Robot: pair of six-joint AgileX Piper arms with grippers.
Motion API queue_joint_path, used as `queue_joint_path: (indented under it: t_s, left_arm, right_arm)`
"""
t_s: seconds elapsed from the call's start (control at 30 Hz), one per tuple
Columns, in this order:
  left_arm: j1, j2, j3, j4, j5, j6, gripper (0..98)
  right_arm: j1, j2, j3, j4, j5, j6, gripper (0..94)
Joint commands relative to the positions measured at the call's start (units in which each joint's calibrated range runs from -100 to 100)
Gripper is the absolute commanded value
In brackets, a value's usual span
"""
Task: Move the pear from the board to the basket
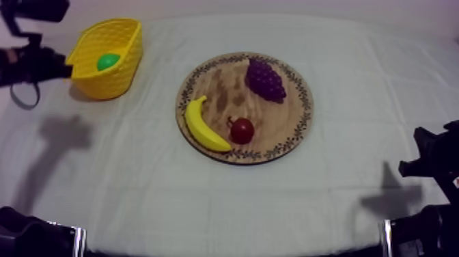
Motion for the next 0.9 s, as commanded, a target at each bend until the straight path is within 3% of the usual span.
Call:
queue_joint_path:
  t_s: [0.0,0.13,0.43,0.57,0.63,0.7,0.77,0.87]
  left_arm:
    - [0.29,-17.2,9.73,-0.04,0.05,1.19,0.0]
    - [0.75,-31.29,18.85,0.2,0.74,2.72,0.0]
    - [-2.17,-58.56,34.17,3.51,3.77,2.47,0.0]
    - [-3.52,-64.18,39.2,4.02,4.24,3.53,0.0]
    - [-3.84,-65.11,41.32,5.59,4.22,1.82,3.0]
    - [-4.03,-65.58,42.48,7.16,4.4,0.38,14.3]
    - [-4.12,-65.82,43.17,8.1,4.32,1.5,19.3]
    - [-4.13,-65.96,44.37,10.11,2.19,4.39,17.6]
  right_arm:
    - [-0.01,-0.02,0.04,0.0,-0.01,0.02,0.3]
    - [-0.01,-0.02,0.04,0.0,-0.01,0.02,0.3]
    - [-0.01,-0.02,0.04,0.0,-0.01,0.02,0.3]
    - [-0.01,-0.02,0.04,0.0,-0.01,-0.01,0.3]
    - [-0.01,-0.02,0.04,0.0,-0.01,0.01,0.3]
    - [-0.01,-0.02,0.04,0.0,-0.01,0.01,0.3]
    - [-0.01,-0.02,0.04,0.0,-0.01,0.0,0.3]
    - [-0.01,-0.02,0.04,0.0,-0.01,0.01,0.3]
